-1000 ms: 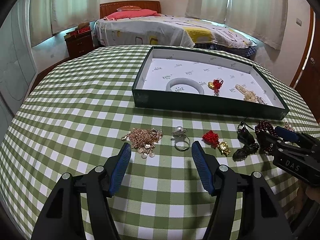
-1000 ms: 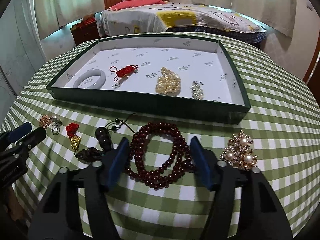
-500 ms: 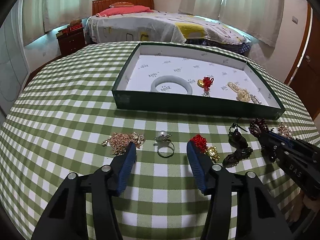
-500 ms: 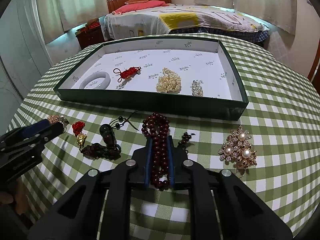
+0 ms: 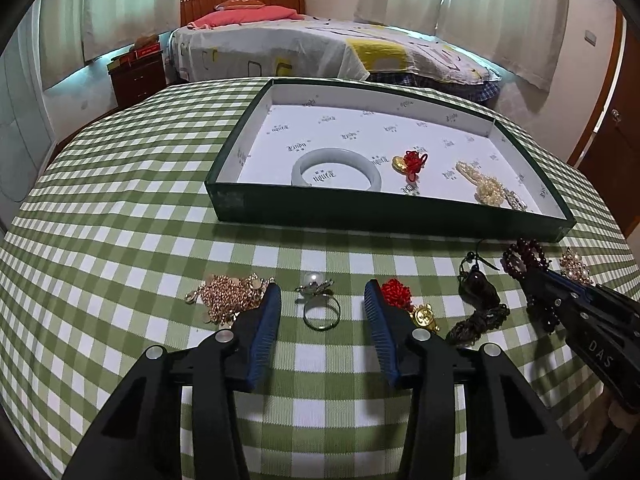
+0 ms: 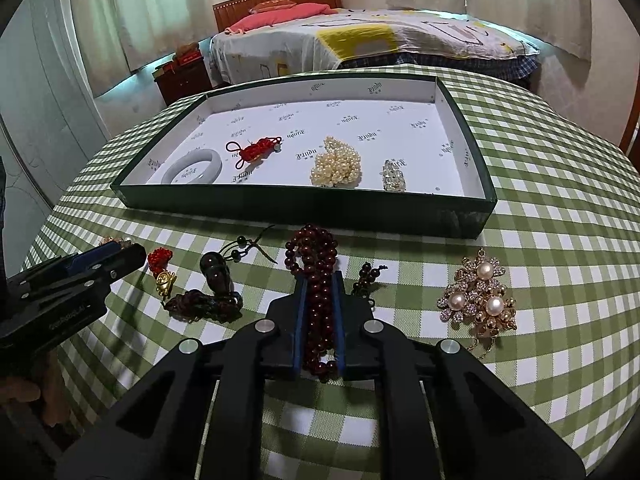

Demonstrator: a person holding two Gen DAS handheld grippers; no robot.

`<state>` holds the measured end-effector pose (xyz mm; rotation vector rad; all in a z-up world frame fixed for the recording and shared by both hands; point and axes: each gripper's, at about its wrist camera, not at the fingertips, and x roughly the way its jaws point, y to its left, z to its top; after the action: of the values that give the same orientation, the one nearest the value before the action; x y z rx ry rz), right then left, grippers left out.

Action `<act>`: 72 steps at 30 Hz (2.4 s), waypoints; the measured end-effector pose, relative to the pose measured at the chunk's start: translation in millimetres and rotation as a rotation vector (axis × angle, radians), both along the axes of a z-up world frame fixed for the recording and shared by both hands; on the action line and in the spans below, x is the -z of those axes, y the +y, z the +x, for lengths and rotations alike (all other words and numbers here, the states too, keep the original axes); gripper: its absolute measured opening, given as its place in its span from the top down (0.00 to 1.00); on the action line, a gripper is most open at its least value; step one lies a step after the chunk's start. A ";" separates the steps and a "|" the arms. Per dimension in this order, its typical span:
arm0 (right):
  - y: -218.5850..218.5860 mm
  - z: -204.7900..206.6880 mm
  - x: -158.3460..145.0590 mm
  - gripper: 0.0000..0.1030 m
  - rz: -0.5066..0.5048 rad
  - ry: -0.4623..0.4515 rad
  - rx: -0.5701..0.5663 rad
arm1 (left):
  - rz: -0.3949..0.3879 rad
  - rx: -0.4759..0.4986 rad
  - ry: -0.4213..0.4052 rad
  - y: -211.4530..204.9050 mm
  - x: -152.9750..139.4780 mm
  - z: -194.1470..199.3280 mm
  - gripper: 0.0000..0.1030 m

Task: Organize jewelry
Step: 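Grasp the dark red bead necklace with the right tool while the left tool grasps the silver pearl ring, then carry the bead necklace and pearl ring into the green box and open both tools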

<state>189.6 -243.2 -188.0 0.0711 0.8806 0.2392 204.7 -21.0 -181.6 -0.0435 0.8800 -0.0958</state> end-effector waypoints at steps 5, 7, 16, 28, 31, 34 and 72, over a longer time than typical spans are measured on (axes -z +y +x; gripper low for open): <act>-0.6 1.1 1.0 0.89 0.009 -0.001 0.002 | 0.004 0.009 -0.001 -1.6 -0.4 6.8 0.72; -0.9 1.1 1.1 0.89 0.013 0.000 0.003 | 0.004 0.011 -0.001 -1.4 -0.3 8.1 0.79; -2.2 0.1 1.2 0.89 0.023 -0.007 0.010 | 0.003 0.022 -0.010 -1.3 -0.5 5.3 0.79; -3.1 -9.3 -15.3 0.89 0.035 -0.064 0.015 | -0.010 0.024 -0.036 1.0 -10.3 -2.9 0.79; -4.1 -11.3 -20.6 0.89 0.036 -0.074 0.016 | -0.017 0.027 -0.054 1.1 -17.6 -5.5 0.79; -4.1 -13.0 -27.4 0.89 0.031 -0.090 0.017 | -0.023 0.034 -0.075 0.3 -26.8 -7.8 0.79; -17.0 189.1 -41.0 0.89 -0.048 -0.072 0.063 | -0.072 0.035 -0.062 -16.4 -51.3 192.7 0.79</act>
<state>378.7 -260.2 -147.0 0.0456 0.8102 0.1608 397.5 -37.4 -130.3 -0.0915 0.8154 -0.1611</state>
